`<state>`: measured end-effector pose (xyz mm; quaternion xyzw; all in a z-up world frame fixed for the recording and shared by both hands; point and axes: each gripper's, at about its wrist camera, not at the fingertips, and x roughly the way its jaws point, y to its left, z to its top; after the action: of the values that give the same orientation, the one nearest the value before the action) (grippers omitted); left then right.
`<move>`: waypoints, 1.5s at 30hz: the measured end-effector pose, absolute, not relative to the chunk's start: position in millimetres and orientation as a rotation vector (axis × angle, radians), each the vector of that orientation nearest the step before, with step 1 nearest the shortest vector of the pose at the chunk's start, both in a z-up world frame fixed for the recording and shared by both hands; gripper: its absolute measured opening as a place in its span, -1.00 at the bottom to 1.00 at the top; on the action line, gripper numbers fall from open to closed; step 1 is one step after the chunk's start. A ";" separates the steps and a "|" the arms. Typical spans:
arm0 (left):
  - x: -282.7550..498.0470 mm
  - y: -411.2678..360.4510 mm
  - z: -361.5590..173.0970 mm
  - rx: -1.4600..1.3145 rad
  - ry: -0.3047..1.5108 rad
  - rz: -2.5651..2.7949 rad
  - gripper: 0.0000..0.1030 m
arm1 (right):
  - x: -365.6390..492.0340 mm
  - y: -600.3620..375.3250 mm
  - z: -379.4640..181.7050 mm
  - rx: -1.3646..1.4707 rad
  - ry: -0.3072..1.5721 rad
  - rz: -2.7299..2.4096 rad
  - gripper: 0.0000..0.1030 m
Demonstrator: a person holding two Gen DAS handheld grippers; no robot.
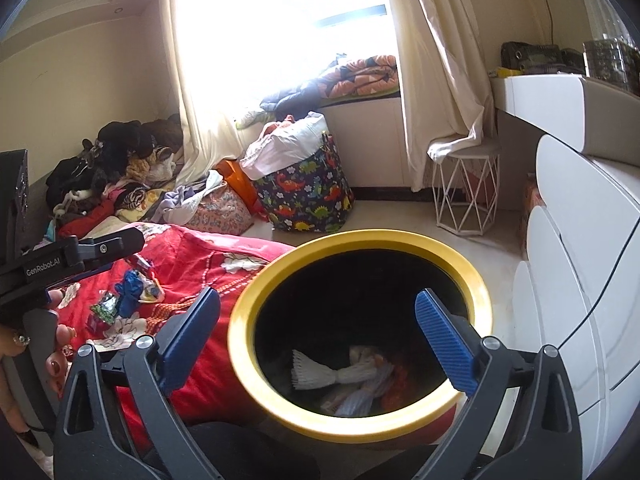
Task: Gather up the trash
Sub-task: 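Move both open tools back over the wrappers on the bedspread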
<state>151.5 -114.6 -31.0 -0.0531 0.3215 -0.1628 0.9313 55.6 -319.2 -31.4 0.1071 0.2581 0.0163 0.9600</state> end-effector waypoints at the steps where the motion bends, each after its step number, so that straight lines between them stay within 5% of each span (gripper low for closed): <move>1: 151.1 -110.5 -30.0 -0.107 0.653 -0.329 0.79 | 55.6 -315.8 -30.1 0.212 0.519 0.036 0.85; 45: 148.9 64.8 -35.5 -0.195 0.609 -0.087 0.79 | 144.9 -158.0 -13.1 0.045 0.612 0.325 0.85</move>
<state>148.9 64.8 -35.5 -0.0960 0.2992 -0.0427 0.9484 144.9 -158.0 -13.1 0.0223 0.3000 0.1592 0.9403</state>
